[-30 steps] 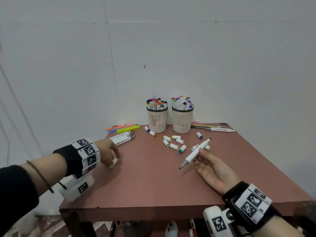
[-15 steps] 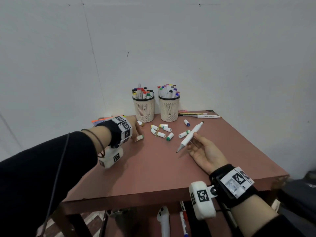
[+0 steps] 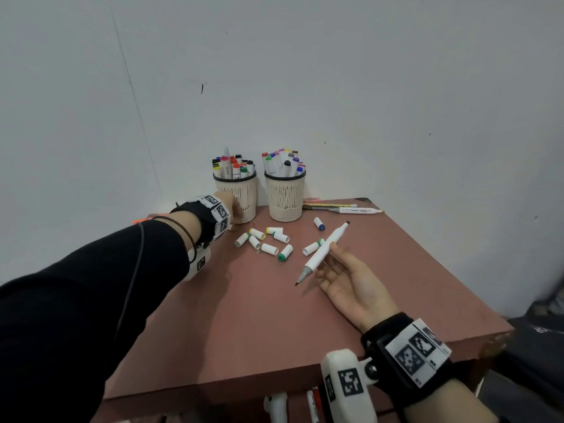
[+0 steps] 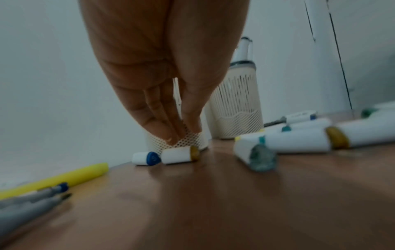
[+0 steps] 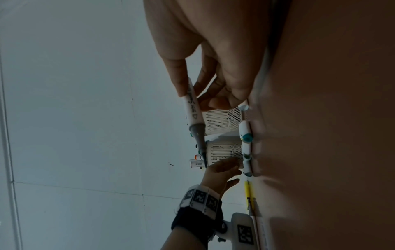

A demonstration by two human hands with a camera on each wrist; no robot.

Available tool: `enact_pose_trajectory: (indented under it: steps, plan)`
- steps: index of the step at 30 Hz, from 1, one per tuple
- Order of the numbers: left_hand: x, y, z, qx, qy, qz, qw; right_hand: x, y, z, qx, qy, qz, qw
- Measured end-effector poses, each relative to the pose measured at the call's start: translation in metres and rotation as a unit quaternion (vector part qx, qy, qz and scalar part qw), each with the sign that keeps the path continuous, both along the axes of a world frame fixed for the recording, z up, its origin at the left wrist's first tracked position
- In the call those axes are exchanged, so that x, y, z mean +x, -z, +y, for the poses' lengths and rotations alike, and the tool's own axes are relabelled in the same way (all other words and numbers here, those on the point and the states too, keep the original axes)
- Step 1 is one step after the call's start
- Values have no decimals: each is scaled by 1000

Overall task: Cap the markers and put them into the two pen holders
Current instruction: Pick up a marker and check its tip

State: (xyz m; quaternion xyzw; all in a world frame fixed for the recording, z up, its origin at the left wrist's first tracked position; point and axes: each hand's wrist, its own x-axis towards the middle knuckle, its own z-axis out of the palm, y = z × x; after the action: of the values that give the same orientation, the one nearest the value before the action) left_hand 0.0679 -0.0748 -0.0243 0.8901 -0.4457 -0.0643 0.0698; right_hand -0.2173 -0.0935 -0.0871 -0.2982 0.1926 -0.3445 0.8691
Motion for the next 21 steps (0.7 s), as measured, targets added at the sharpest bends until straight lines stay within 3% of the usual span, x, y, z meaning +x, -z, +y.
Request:
enact_pose_trajectory:
  steps: [8, 13, 17, 21]
  plan:
    - [7, 7, -5, 85, 12, -46, 995, 2, 5, -4, -9, -14, -4, 1000]
    - [3, 2, 4, 105, 34, -34, 993, 3, 5, -4, -12, -14, -9, 1000]
    - [-4, -7, 20, 38, 28, -30, 998, 2, 5, -4, -12, -14, -14, 1000]
    - [-18, -19, 43, -85, 0, 54, 995, 2, 5, -4, -4, -7, -12, 1000]
